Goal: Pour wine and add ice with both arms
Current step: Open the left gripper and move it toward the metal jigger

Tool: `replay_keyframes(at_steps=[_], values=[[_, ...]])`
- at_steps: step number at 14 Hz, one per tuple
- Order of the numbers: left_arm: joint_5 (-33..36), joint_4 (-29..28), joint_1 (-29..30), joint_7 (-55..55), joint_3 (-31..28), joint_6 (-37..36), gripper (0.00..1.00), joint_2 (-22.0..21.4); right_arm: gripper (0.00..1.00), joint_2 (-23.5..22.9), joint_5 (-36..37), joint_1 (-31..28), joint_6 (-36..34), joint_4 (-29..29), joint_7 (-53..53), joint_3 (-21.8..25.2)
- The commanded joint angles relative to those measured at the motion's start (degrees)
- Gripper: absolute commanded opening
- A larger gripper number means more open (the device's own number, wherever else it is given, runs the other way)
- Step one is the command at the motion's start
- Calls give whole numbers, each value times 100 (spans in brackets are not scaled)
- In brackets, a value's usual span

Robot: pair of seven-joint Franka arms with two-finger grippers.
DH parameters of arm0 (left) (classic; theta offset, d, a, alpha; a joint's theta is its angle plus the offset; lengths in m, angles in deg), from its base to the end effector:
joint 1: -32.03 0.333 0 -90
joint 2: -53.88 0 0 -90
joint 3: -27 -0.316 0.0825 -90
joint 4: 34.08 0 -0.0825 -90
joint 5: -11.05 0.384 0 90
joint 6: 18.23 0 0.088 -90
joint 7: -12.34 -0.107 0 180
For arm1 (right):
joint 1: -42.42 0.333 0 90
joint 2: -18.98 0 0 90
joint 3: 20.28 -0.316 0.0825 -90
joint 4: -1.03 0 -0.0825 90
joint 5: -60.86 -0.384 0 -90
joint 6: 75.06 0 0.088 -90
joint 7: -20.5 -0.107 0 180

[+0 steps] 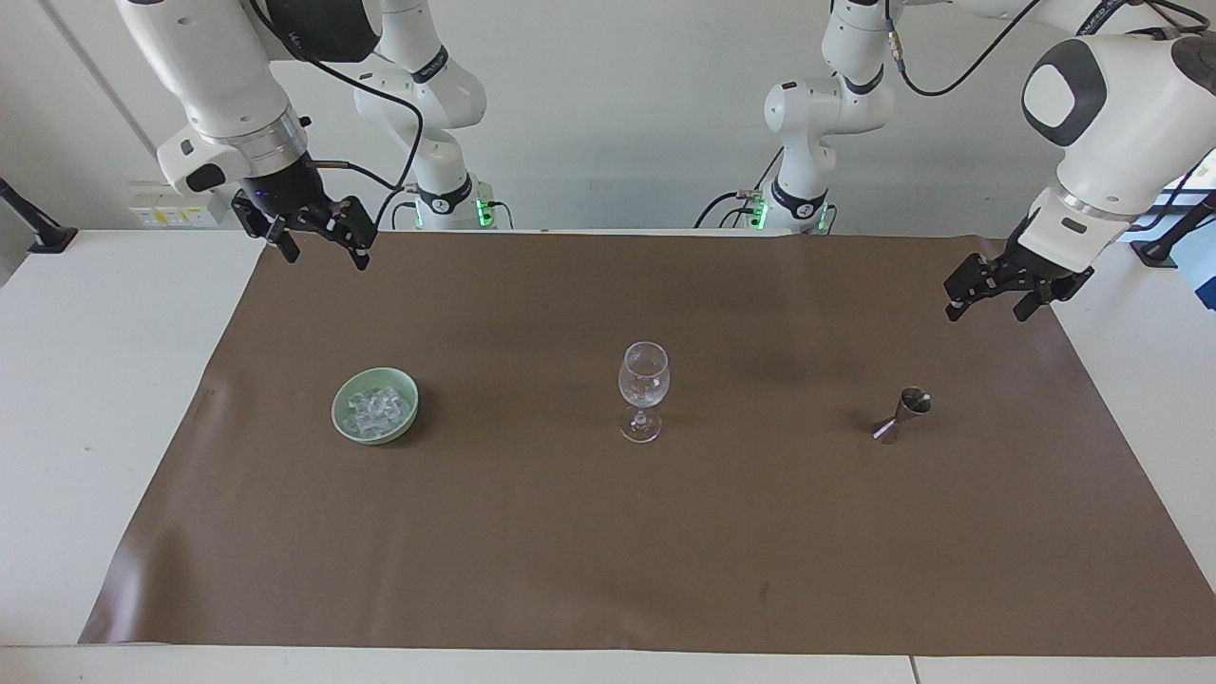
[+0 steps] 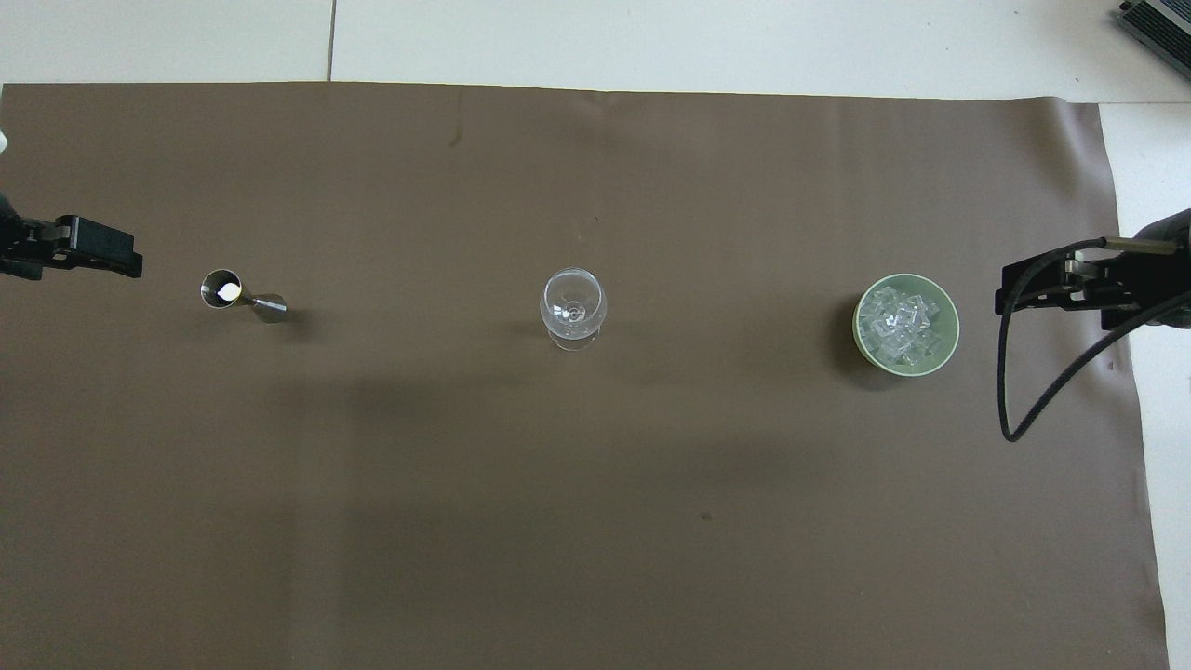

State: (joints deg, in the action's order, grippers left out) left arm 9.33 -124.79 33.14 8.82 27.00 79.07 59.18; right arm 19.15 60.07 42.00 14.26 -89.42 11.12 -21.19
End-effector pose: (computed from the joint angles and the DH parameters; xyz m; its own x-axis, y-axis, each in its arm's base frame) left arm 0.5922 0.0086 0.5769 0.9990 -0.0382 0.0242 -0.0389 -0.9988 0.0284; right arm 0.5521 0.0062 0.6214 0.9878 -0.1544 -0.0188 -0.1546 -0.9879 -0.0108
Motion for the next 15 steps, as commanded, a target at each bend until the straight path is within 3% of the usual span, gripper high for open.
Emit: replay_keyframes(at_steps=[1, 8, 15], values=[[-83, -87, 56, -79, 26, 245, 100, 128, 100, 35, -140, -90, -2, 1, 183, -23], [-583, -17, 205, -17, 9, 675, 100, 708, 100, 35, -149, -90, -2, 1, 183, -23], [-2340, 0, 214, 1149, -1036, 623, 100, 1341, 100, 35, -140, -90, -2, 1, 183, -23]])
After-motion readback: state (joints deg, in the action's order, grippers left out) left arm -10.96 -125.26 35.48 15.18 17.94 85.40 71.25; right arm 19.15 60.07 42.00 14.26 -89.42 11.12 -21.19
